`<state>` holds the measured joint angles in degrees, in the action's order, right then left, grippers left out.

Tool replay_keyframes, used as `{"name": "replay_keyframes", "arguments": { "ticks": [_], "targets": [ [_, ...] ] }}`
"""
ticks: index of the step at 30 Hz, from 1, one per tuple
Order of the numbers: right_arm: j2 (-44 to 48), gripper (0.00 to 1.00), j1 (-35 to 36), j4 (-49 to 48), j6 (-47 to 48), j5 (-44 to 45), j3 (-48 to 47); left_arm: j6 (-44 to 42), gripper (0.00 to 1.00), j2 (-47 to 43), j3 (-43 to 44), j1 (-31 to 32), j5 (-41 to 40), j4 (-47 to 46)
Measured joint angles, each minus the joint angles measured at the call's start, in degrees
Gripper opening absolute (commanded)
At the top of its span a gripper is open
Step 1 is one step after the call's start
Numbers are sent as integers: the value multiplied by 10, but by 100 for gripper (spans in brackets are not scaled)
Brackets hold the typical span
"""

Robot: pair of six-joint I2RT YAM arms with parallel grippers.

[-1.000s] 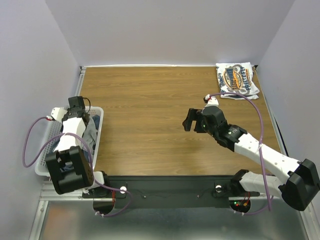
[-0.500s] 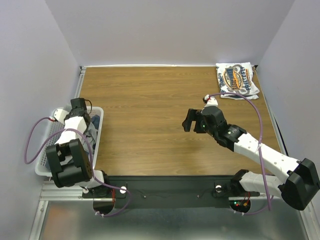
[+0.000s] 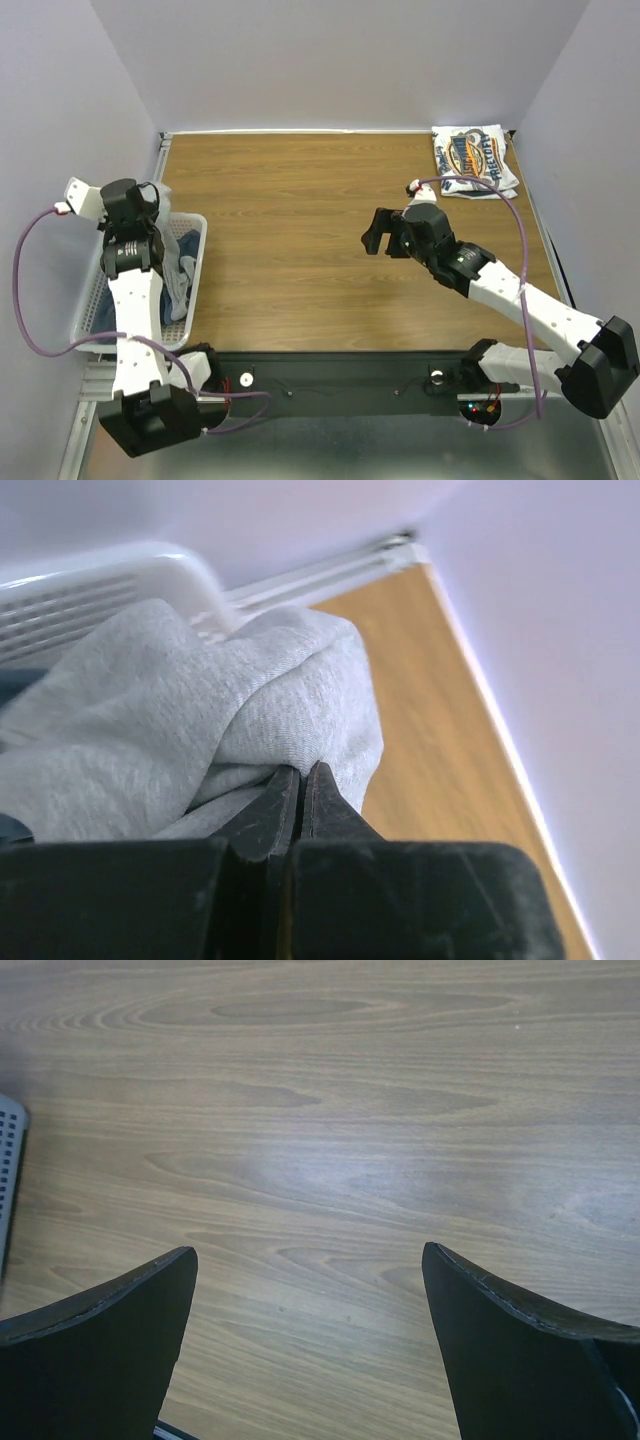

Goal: Fold and stack the tank tops
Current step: Grab the tank top from the pile, then move the tank top to the center of the board

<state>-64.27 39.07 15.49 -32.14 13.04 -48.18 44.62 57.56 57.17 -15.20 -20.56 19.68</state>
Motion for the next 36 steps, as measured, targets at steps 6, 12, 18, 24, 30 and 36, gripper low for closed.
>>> {"name": "replay_keyframes", "arguments": {
  "ticks": [6, 12, 18, 24, 30, 36],
  "targets": [
    [-1, 100, 0, 5, -2, 3, -33, -38, 0, -25, 61, 72, 54, -17],
    [-1, 100, 0, 5, -1, 27, -75, -72, 0, 19, 196, 255, 44, -14],
    [23, 100, 0, 8, 4, 91, -97, -86, 0, 74, 295, 437, 2, -30],
    [77, 100, 0, 15, -1, 145, -97, -55, 26, 124, 180, 578, -24, -100],
    [98, 100, 0, 25, -16, 168, -72, -26, 70, 263, 77, 628, 9, -157],
    [35, 94, 0, 34, -40, 107, -33, -6, 62, 243, 27, 581, 7, -169]
  ]
}}
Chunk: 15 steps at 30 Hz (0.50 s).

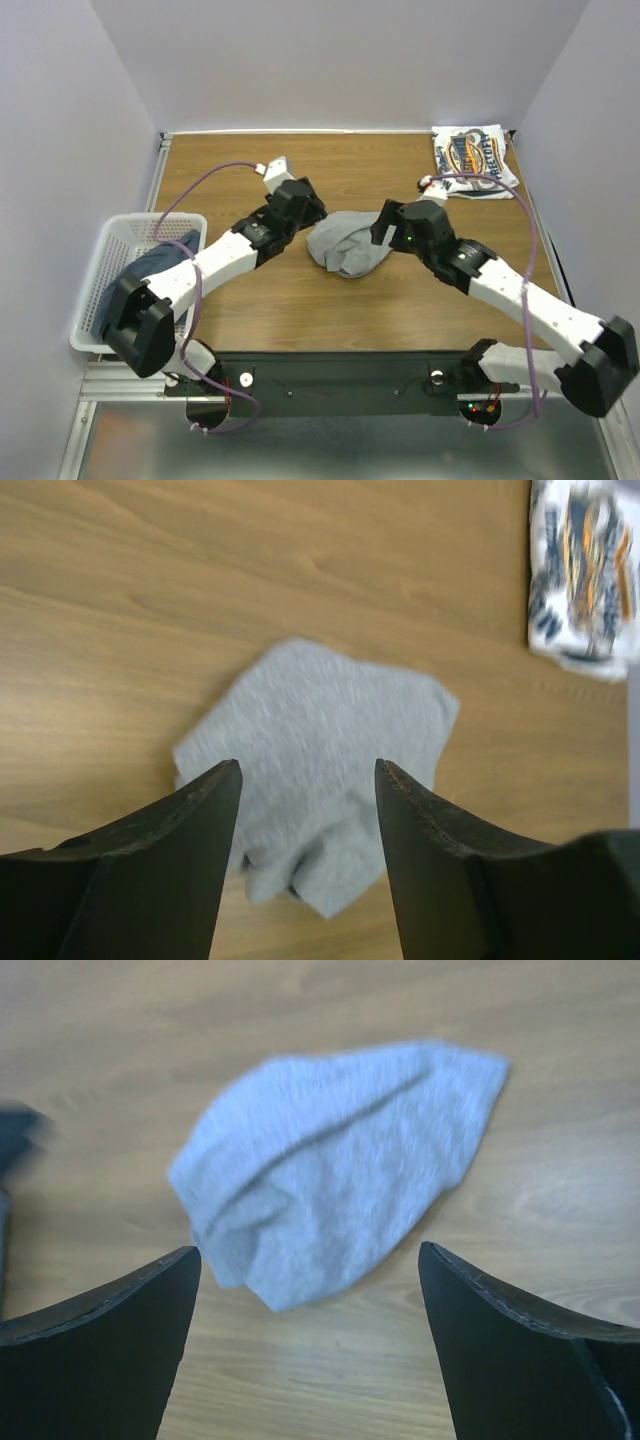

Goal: Fold and stack the tank tops
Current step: Move the tank top to the center of the board, then flatten the tank top out

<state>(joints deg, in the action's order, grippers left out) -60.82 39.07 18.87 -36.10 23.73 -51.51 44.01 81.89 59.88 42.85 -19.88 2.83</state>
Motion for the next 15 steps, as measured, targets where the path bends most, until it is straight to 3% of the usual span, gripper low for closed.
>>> {"name": "replay_keyframes", "arguments": {
  "ticks": [3, 7, 15],
  "targets": [
    [-75, 90, 7, -5, -16, -33, 14, 7, 53, -17, -9, -55, 3, -19],
    [-112, 85, 25, -11, -35, -56, 50, 8, 53, 5, -12, -94, 21, -39],
    [-141, 84, 34, -55, -66, -64, 81, -9, 63, 120, -26, -95, 100, -69]
  ]
}}
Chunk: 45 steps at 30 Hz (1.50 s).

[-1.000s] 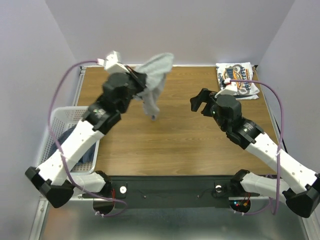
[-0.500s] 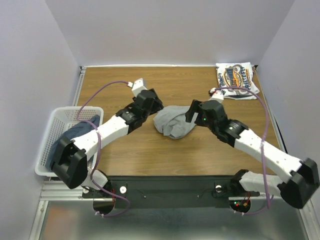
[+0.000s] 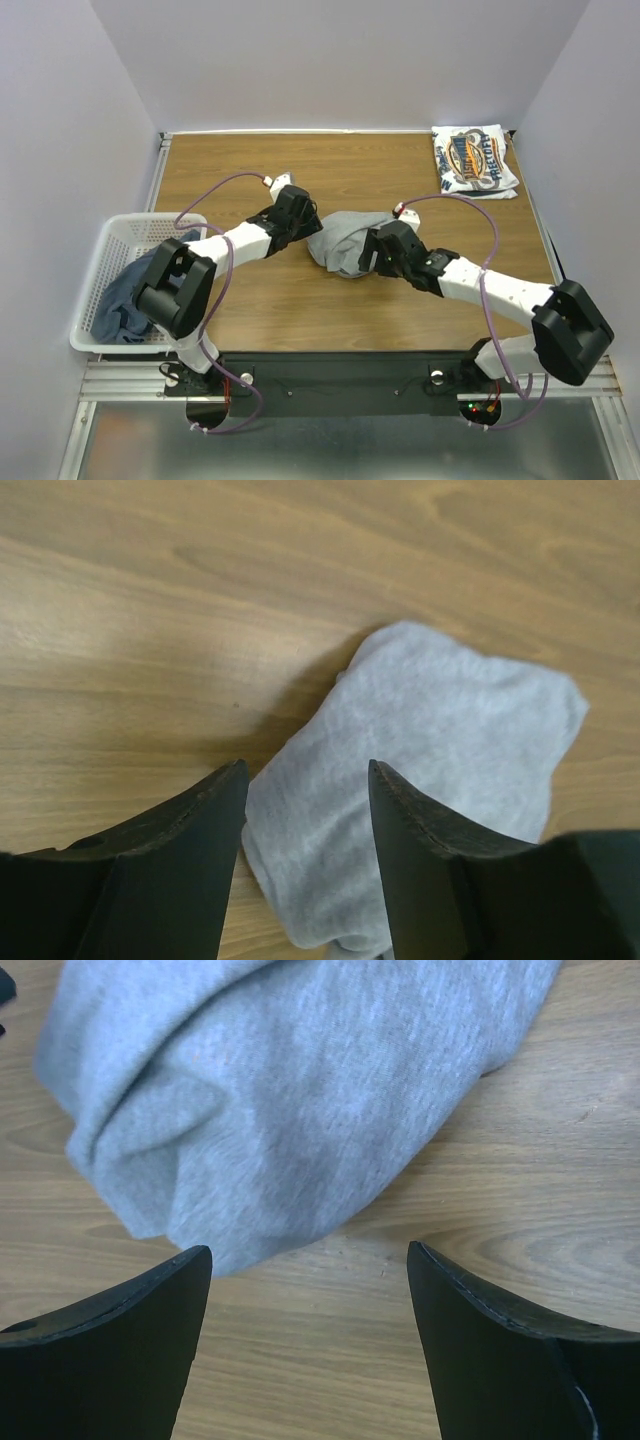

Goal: Fold and stack the tank tops
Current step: Flatten the tank top out

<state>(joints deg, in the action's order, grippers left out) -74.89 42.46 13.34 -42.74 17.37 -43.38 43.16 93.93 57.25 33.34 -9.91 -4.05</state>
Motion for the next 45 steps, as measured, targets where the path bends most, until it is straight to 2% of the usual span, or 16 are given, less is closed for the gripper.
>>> {"name": "replay_keyframes", "arguments": {
  "ticks": [5, 7, 10, 11, 13, 15, 17, 20, 25, 31, 36, 45],
  "targets": [
    [-43, 84, 0, -21, -6, 9, 0, -6, 62, 28, -17, 0, 36, -11],
    [-63, 83, 0, -30, -6, 11, -4, -7, 58, 38, -19, 0, 50, -26],
    [-82, 72, 0, -37, -6, 15, -10, -10, 44, 54, -19, 0, 66, -44],
    [-89, 62, 0, -39, -6, 17, -13, -9, 29, 58, -19, 0, 71, -47],
    [-95, 50, 0, -40, -7, 22, -19, -13, 17, 65, -19, 0, 78, -50],
    [-96, 30, 0, -44, -5, 28, -21, -12, 7, 66, -19, 0, 80, -51],
    [-96, 13, -3, -47, -5, 33, -25, -14, 1, 66, -19, 0, 80, -52],
    [-93, 0, -10, -48, 0, 33, -31, -17, 0, 64, -17, 0, 76, -42],
    [-86, 0, -37, -48, 10, 30, -41, -30, 0, 32, -1, 0, 58, 3],
    [-41, 0, -117, -32, 33, -1, -56, -52, 0, -52, 41, -5, 28, 64],
    [-5, 0, -181, -3, 56, -9, -151, -72, 0, -102, 108, -19, 7, 124],
    [-5, 0, -193, 32, 97, -9, -331, -111, 0, -128, 268, -44, 2, 196]
  ]
}}
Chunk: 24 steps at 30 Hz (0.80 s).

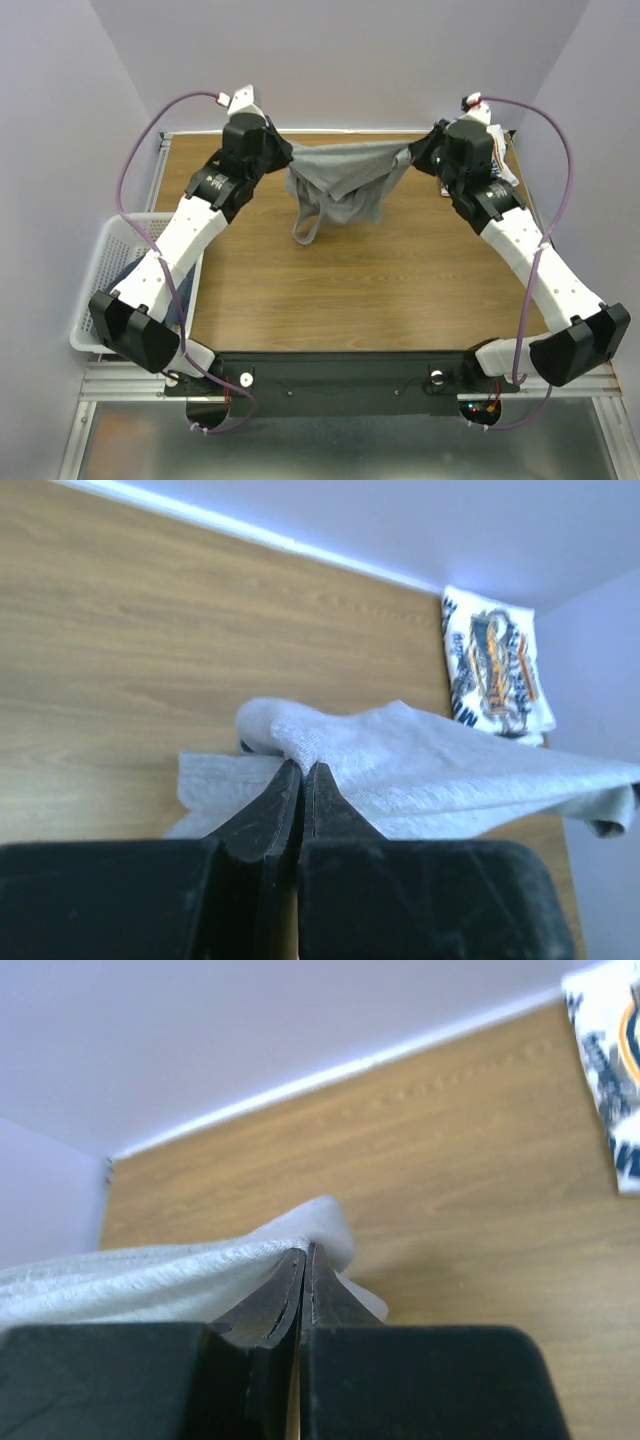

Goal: Fold and stack the tank tops
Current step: Flatten the tank top out

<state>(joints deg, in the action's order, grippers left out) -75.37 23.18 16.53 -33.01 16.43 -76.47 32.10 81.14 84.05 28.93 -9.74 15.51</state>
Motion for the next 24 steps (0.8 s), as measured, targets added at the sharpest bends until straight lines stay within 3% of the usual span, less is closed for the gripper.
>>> {"name": "replay_keyframes", "arguments": {
  "ticks": [6, 11, 15, 17, 20, 24],
  "targets": [
    [-48, 0, -9, 14, 35, 8, -150, -8, 0, 27, 97, -58, 28, 15],
    [-120, 1, -30, 16, 67, 7, -272, -5, 0, 108, 210, -92, 74, 1],
    [-139, 0, -52, 21, 85, 4, -302, -5, 0, 145, 248, -95, 94, 2],
    [-132, 0, -55, 18, 89, -7, -289, -2, 0, 143, 231, -95, 108, -2],
    [-90, 0, -56, 10, 89, -34, -208, 14, 2, 111, 126, -97, 125, -55],
    [-52, 0, -55, 13, 83, -58, -85, 49, 33, 63, -70, -99, 159, -103]
  ]
}}
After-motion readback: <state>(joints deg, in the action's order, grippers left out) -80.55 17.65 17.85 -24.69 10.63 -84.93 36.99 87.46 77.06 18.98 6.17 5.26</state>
